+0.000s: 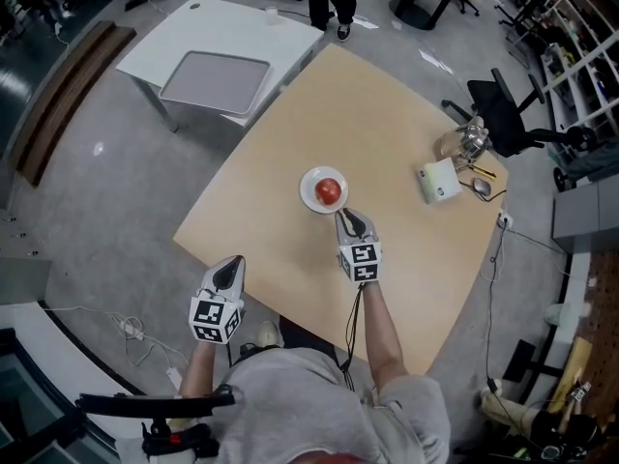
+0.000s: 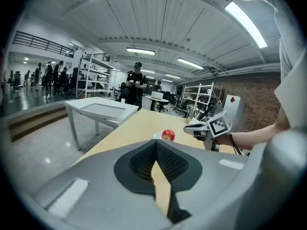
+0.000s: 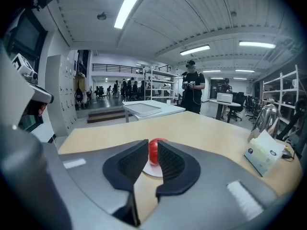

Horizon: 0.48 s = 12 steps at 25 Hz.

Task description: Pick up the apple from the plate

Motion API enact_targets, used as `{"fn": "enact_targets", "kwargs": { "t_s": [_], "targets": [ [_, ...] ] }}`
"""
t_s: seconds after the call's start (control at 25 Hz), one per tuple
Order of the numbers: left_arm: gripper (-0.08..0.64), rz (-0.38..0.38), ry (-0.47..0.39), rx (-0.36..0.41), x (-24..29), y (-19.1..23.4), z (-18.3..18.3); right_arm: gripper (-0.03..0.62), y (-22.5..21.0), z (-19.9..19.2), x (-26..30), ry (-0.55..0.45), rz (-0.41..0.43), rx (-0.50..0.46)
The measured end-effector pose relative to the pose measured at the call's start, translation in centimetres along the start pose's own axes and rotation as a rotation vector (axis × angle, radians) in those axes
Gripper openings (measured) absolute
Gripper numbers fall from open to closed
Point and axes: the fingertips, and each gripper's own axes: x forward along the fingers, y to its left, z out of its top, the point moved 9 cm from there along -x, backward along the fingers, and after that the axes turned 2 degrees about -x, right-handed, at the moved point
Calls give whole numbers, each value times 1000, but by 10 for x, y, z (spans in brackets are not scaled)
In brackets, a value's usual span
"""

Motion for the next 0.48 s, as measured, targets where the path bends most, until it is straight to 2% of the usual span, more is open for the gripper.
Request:
{"fn": "enact_targets", "kwargs": {
  "t_s": [0.48],
  "targets": [
    [20,18,13,-14,6,6,2,146,-9,3,39,64,31,-35]
  ]
}}
